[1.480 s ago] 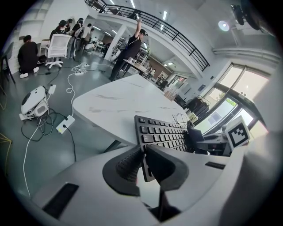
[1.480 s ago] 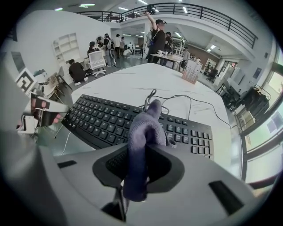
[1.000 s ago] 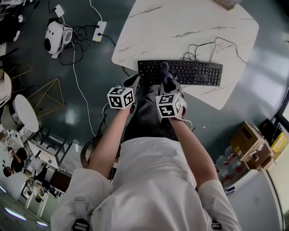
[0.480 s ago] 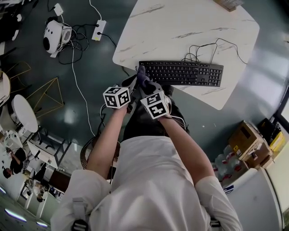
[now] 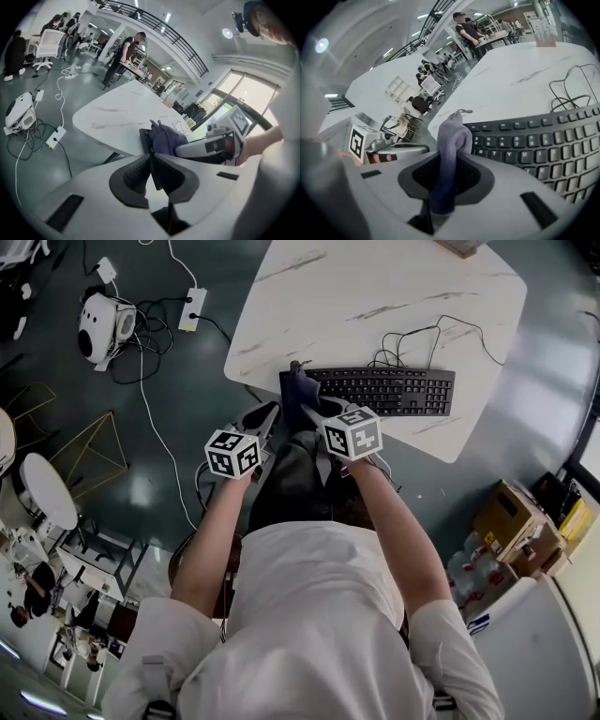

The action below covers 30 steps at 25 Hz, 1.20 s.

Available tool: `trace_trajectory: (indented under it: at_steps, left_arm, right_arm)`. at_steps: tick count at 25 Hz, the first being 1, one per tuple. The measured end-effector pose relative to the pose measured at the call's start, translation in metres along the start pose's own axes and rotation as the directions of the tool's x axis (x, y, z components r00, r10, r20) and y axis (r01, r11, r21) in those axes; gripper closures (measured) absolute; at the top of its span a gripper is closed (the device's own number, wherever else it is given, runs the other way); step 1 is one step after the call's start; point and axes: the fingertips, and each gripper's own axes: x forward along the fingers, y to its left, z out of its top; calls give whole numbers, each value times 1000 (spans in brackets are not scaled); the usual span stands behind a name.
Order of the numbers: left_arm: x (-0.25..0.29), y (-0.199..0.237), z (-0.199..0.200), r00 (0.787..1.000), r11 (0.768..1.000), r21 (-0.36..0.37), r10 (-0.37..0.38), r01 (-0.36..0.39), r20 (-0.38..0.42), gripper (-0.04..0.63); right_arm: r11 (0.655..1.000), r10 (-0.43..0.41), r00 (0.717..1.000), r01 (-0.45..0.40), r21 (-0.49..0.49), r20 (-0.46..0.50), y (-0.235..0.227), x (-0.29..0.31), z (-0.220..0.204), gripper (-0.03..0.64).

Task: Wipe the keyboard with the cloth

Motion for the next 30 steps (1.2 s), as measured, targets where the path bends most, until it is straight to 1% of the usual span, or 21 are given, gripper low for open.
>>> trace_trajectory:
  at_steps: [2,4,9,14,18,21,26,30]
  left_arm:
    - [4,-8,-4,1000,999,48,-14,15,-23,566]
    - [10,-13,-8,999,998,63,-24,26,-45,566]
    - [15,-16,-13,998,999,47,-11,13,-57,566]
    - [15,-18,-21,997,998,57,14,-10,-76,566]
    - [12,-18,-22,997,999,33,44,-42,-62,566]
    - [15,-19,-20,997,998,32,62,-60,-53,566]
    - [19,-22,-19,996,996,23,84,-83,-41,566]
    - [21,-23,-19,994,995,23,99,-99,-38,566]
  right_arm:
    - [1000,-17,1000,17,11,4,-10,-9,0,526]
    - [999,-31,999,30,23,11,-20,-17,0,526]
    - [997,-51,998,50,55,24,-47,-42,-3,526]
    - [994,-82,996,80,70,34,-80,-71,-3,526]
    - [990,-117,992,113,87,40,-112,-98,-7,526]
    - [987,-155,987,153,50,51,-136,-119,-8,526]
    - [967,-231,969,239,-88,91,-168,-151,-11,526]
    - [946,-291,950,303,-115,112,-195,-175,-13,528]
